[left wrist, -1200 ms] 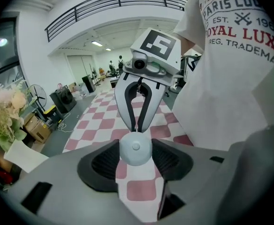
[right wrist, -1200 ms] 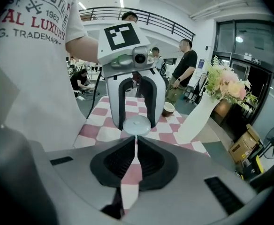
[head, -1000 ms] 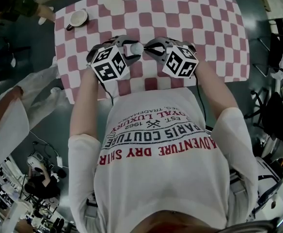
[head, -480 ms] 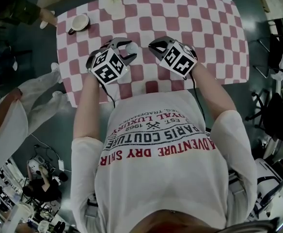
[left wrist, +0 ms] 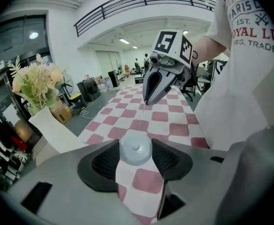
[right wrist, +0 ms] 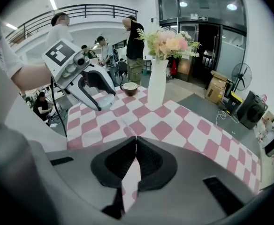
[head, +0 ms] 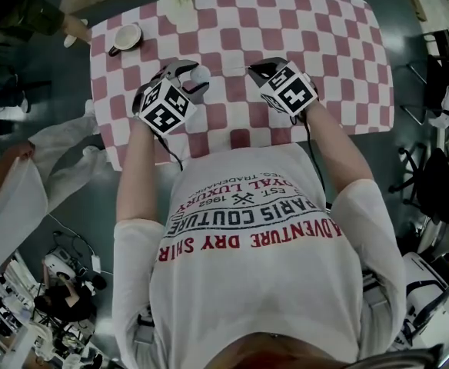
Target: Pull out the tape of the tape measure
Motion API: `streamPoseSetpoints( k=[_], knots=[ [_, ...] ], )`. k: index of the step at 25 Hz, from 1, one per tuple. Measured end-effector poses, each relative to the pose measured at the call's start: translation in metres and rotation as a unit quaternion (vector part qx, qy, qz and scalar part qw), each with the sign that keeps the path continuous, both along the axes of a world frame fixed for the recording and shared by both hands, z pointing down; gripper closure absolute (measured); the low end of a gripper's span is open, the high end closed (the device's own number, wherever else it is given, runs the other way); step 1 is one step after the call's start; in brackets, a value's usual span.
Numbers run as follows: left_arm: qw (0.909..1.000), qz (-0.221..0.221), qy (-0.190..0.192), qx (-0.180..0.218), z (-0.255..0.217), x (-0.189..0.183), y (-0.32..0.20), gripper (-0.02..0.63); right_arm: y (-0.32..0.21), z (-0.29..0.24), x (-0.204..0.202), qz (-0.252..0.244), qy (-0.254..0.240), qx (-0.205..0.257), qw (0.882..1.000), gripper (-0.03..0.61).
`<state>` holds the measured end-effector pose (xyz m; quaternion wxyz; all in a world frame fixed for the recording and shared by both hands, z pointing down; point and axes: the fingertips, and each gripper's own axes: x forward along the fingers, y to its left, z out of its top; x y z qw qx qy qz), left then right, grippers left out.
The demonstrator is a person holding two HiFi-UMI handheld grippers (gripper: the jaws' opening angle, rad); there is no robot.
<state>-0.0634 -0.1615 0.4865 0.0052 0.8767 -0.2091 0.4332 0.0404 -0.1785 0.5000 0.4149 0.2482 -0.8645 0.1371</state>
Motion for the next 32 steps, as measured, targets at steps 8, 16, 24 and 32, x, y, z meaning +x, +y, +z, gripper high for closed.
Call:
streamPoseSetpoints(
  k=[8,16,24,32],
  knots=[
    [0.9989,-0.041,0.022,0.005,0.0,0.0,-0.002,0.382,-0.01,-0.001,0.011,0.079,-0.02,0.004,0.997,0.548],
    [0.9931,-0.113,0.033,0.005,-0.001,-0.028,-0.011,0.382,-0.018,0.001,0.039,0.153,-0.029,0.011,0.988,0.548],
    [0.989,-0.144,0.034,0.003,0.004,-0.03,-0.011,0.382,-0.028,0.003,0.066,0.204,-0.015,0.027,0.979,0.548],
    [0.9878,-0.154,0.019,0.002,0.008,-0.036,-0.012,0.382,-0.028,0.007,0.092,0.22,-0.003,0.032,0.975,0.548]
  ],
)
